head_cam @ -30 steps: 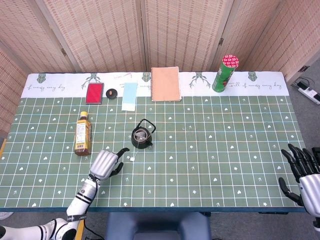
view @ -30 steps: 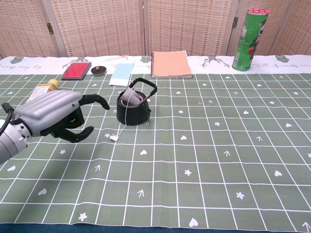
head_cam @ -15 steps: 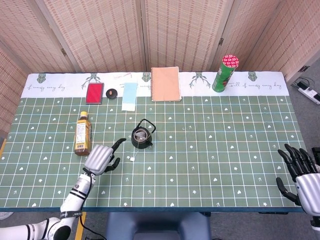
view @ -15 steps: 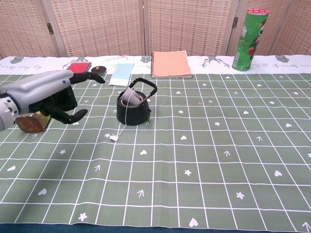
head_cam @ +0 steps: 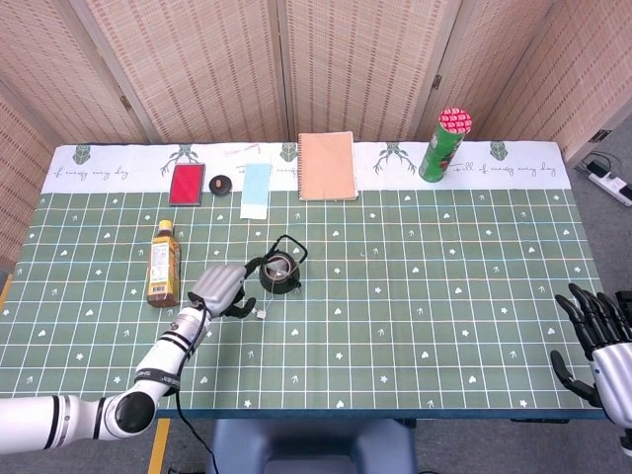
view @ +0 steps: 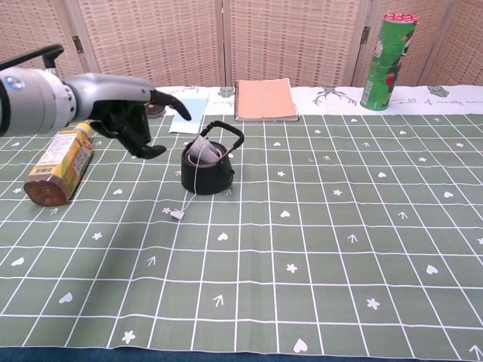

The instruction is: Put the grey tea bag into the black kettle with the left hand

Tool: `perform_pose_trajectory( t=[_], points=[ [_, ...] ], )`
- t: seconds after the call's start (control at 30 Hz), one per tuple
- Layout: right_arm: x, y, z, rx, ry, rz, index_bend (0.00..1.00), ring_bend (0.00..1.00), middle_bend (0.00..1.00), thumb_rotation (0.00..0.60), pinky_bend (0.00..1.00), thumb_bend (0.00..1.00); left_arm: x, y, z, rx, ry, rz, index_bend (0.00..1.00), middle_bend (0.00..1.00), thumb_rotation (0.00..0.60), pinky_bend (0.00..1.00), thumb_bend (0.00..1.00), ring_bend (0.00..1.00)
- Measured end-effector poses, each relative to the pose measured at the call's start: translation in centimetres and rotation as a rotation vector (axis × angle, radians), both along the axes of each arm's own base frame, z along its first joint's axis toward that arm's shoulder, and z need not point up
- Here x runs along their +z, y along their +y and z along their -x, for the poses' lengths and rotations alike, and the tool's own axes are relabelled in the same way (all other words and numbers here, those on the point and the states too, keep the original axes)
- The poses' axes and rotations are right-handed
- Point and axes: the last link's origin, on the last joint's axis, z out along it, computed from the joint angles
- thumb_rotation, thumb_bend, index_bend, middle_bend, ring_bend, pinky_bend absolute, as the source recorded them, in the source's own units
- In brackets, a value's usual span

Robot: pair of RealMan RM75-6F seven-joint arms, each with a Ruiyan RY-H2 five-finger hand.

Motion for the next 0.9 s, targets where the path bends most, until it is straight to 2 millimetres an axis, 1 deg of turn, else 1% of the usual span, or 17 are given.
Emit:
perform_pose_trajectory(
  t=[0.07,0.17,0.4,0.6,0.73,0.9],
  points=[
    [0.0,0.0,0.0,0.000,-0.003,-0.001,0.00,0.00,0.00,0.600,0.00,0.48,-0.2,0.3,-1.0,-0.024,-0.003,0.002,0.11,1.00,0.600,1.00,0.46,1.00],
    [0.2,0.1,0.0,0.001,-0.008,0.004,0.00,0.00,0.00,0.600,0.00,0.48,-0.9,0.5,-1.7,-0.048,-0.001,0.001,0.11,1.00,0.600,1.00,0.46,1.00],
    [0.5,0.3,0.1,0.006,-0.020,0.001,0.00,0.00,0.00,0.600,0.00,0.48,-3.0,0.5,-2.4,-0.095,0.012,0.016,0.11,1.00,0.600,1.00,0.46,1.00],
    [0.6,1.0,0.1,0.014,-0.021,0.006,0.00,0.00,0.00,0.600,0.00,0.48,-4.7,1.3,-1.8,-0.117,0.034,0.011,0.11,1.00,0.600,1.00,0.46,1.00],
    [1.0,1.4,0.2,0.009,-0.028,0.024,0.00,0.00,0.00,0.600,0.00,0.48,-5.8,1.9,-0.9,-0.118,0.062,0.021,0.11,1.00,0.600,1.00,0.46,1.00],
    [0.8,1.5,0.2,0.008,-0.021,0.022,0.00,0.00,0.00,0.600,0.00,0.48,-6.6,2.0,0.3,-0.135,0.118,0.029,0.11,1.00,0.600,1.00,0.46,1.00]
  ],
)
